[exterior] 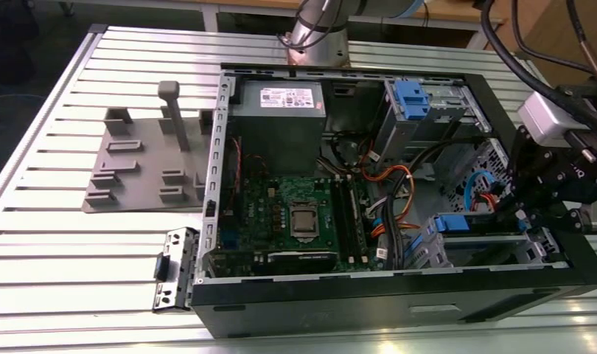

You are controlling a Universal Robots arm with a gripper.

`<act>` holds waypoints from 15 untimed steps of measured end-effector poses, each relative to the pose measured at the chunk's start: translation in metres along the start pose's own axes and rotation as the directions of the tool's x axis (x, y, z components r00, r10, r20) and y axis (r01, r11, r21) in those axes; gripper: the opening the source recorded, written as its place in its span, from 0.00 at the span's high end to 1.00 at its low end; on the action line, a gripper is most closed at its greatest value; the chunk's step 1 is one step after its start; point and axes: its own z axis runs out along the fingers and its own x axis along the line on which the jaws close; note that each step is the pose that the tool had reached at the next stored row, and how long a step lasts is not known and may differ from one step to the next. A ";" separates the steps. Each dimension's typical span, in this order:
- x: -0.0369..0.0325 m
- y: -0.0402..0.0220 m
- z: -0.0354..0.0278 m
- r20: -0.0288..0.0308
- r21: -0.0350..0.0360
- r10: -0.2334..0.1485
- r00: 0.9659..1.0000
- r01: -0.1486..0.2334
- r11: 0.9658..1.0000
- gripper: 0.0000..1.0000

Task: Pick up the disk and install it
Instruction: 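Insert the first disk wire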

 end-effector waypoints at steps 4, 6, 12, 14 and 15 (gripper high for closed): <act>0.0001 0.0008 0.0025 -0.004 0.000 0.000 1.000 0.000 1.000 0.81; 0.0001 0.0017 0.0035 -0.007 0.000 0.000 1.000 0.000 1.000 0.81; 0.0004 0.0015 0.0101 -0.010 0.000 0.000 1.000 0.000 1.000 0.81; 0.0002 0.0015 0.0106 -0.010 0.000 0.000 1.000 0.000 1.000 0.81; 0.0002 0.0016 0.0106 -0.010 0.000 0.000 1.000 0.000 1.000 0.81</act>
